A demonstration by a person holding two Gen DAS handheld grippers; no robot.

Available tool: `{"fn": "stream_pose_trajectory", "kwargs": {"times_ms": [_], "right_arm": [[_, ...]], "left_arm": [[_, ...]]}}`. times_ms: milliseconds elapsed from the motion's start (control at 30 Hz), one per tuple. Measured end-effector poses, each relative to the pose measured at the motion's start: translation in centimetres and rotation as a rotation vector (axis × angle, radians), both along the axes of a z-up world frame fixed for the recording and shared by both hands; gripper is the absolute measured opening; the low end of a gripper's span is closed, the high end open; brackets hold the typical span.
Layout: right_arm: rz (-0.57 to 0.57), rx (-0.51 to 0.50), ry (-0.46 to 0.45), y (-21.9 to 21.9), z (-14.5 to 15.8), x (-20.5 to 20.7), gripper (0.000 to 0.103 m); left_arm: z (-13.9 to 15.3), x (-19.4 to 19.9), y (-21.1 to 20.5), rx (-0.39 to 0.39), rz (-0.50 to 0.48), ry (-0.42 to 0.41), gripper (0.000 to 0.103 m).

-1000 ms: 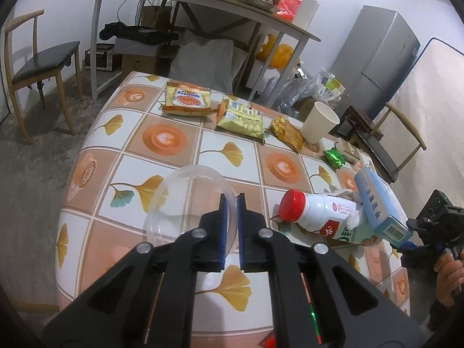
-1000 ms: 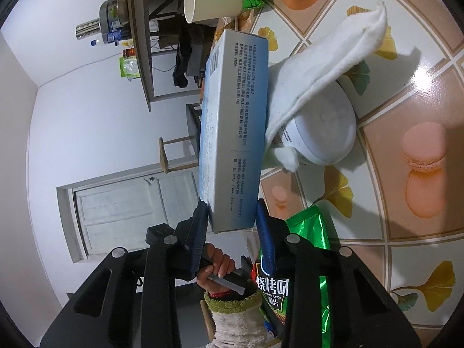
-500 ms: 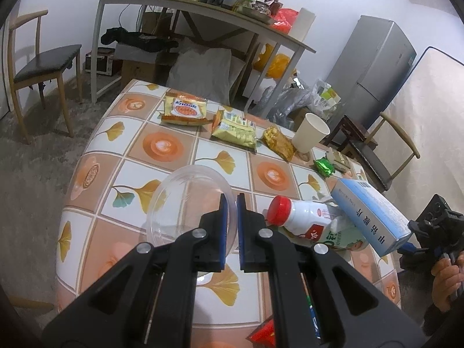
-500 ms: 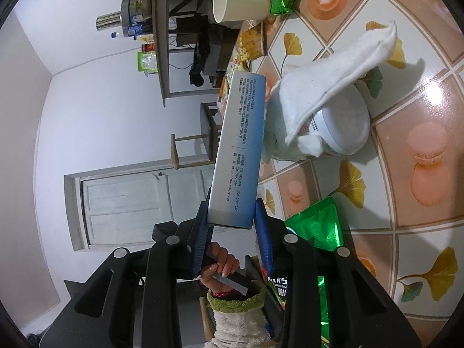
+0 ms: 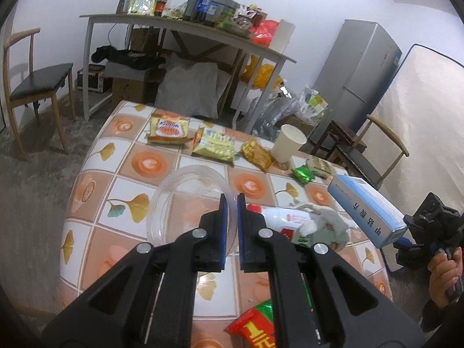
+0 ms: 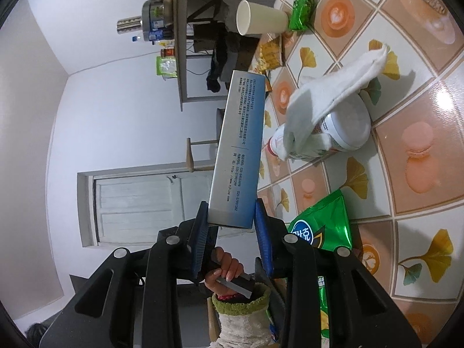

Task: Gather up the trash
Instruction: 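Lift the cup with the left tool while the right tool lifts the box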

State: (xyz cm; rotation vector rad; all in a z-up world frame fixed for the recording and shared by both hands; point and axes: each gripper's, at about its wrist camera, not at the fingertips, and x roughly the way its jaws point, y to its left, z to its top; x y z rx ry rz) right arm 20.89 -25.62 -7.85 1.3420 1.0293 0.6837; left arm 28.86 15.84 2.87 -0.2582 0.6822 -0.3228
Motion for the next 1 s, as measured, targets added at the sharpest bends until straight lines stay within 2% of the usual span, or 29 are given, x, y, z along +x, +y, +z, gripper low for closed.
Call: {"fn": "stream_pose_trajectory", "kwargs": {"times_ms": [533,767,1000], "right_arm": [[-0.099,0.029,-0.082,-6.3,1.8,-5.4,0.031],[-0.178,0.055,-0.099,-10.5,1.2,-9.2,0.031],[-0.277,0.095,-0.115,-15.2,0.3,-13.6,0.031]], "left_arm": [[4.4,-3.6,-6.4,0.024,-0.139,-0.062,0.005],[6.1,-5.8,-11.0,0.040,-0.238,-0.087,0.005],[7.2,-8.0,-17.6,0.050,-0.365,-0.090,0.005]]}}
